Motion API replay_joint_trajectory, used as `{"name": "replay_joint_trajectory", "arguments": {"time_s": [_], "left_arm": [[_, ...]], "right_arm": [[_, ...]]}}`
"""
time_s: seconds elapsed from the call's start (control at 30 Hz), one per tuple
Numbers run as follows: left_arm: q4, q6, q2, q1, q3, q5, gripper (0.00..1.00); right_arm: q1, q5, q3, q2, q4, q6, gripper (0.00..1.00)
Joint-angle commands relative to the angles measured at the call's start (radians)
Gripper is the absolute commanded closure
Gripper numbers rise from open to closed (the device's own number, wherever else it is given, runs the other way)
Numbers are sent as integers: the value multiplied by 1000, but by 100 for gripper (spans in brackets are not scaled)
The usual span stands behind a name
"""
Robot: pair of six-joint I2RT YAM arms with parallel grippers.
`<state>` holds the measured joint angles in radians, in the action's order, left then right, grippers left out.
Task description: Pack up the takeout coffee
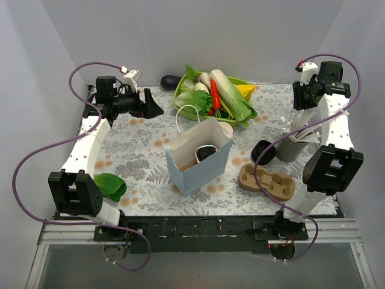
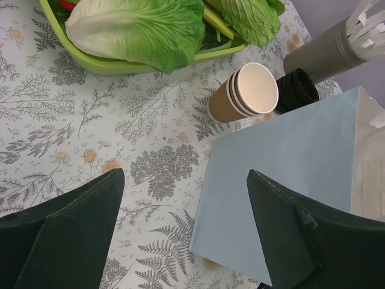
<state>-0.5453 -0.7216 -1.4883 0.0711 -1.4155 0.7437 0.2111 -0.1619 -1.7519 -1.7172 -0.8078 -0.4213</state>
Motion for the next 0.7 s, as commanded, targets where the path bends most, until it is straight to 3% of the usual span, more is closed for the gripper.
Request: {"name": "replay_joint_trajectory", "arguments": {"time_s": [0.0,0.23,0.67], "left_arm": [[-4,17,45,-2,-10,2,16],[-10,22,46,-2,-7,0,16],[-8,22,51,-2,-2,6,16]], "right_arm": [[2,-16,-28,-2,30,10,59],[2,-21,-26,4,18,22,68],[1,2,22,16,24,21,62]]}}
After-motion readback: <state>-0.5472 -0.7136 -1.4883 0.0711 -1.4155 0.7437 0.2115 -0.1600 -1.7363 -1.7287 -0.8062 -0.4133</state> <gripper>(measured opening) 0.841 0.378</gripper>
